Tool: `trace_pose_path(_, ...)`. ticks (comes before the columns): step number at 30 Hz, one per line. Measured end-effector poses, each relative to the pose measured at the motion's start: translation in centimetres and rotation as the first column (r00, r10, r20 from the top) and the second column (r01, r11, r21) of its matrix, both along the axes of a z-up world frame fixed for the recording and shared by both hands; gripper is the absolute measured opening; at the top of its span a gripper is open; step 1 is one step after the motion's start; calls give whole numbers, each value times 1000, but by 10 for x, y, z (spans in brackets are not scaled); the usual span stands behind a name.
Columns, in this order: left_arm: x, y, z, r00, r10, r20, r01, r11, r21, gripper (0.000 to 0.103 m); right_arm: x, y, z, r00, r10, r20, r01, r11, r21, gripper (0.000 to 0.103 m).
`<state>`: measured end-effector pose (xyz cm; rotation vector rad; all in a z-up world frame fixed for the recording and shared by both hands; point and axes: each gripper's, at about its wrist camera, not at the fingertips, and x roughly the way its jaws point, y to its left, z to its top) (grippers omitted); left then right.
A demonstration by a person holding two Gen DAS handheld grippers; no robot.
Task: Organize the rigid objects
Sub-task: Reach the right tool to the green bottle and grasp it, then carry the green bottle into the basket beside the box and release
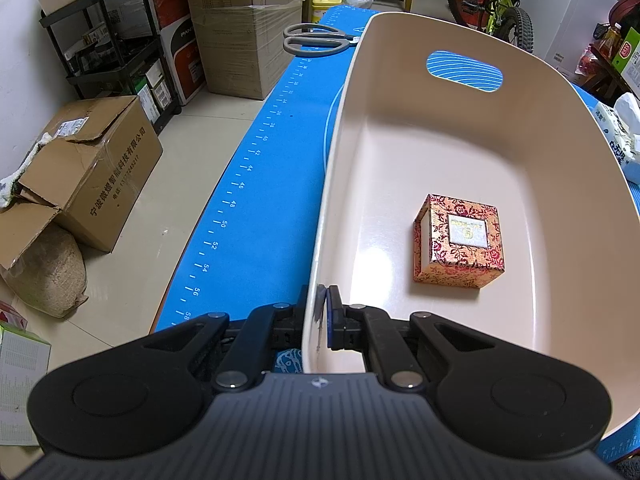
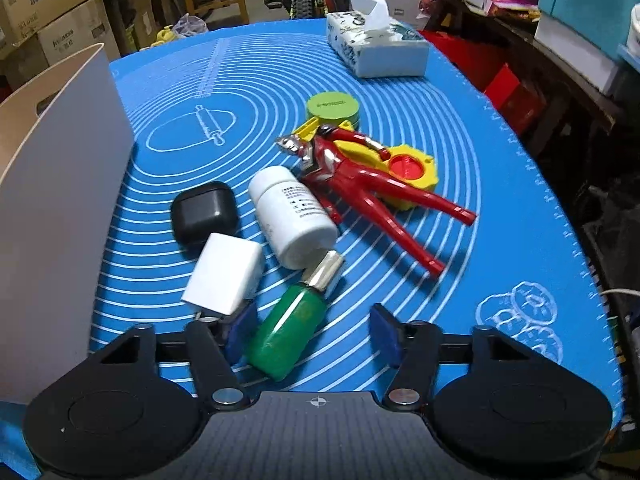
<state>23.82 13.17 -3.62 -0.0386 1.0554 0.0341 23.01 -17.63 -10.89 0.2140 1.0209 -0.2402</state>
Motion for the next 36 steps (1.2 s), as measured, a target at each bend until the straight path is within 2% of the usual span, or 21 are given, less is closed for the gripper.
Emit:
trace_pose_path(5, 0, 0, 0, 1000, 0, -1, 0, 1000, 0, 8, 1, 7, 1, 1000, 18, 6, -17, 1000, -9, 43)
trace_pose_path(10, 0, 0, 0, 1000, 0, -1, 0, 1000, -1, 8, -1, 5, 3, 1000, 10, 10, -10, 1000, 9, 40)
trace_pose_path(13, 0, -3, -1, 1000, 1, -2, -1, 1000, -1, 8, -5, 2, 7, 1000, 6, 16, -6, 1000, 4, 34)
trace_pose_path(19, 0, -3, -1, 1000, 0, -2, 0, 1000, -1, 8, -19, -9, 8, 1000, -1, 23, 1, 1000, -17, 34)
trace_pose_path(23, 0, -3, -1, 1000, 1, -2, -1, 1000, -1, 8, -28, -15, 17, 998, -11, 57, 12, 1000, -21, 34)
trace_pose_path(30, -1, -2, -2, 1000, 3, -2, -3, 1000, -3, 8, -27, -8, 59, 984, 23, 175, -20, 1000, -16, 34)
trace_pose_path(36, -1, -3, -2, 1000, 3, -2, -3, 1000, -3, 8, -13, 20, 99, 951, 107, 292, -100, 994, -38, 34)
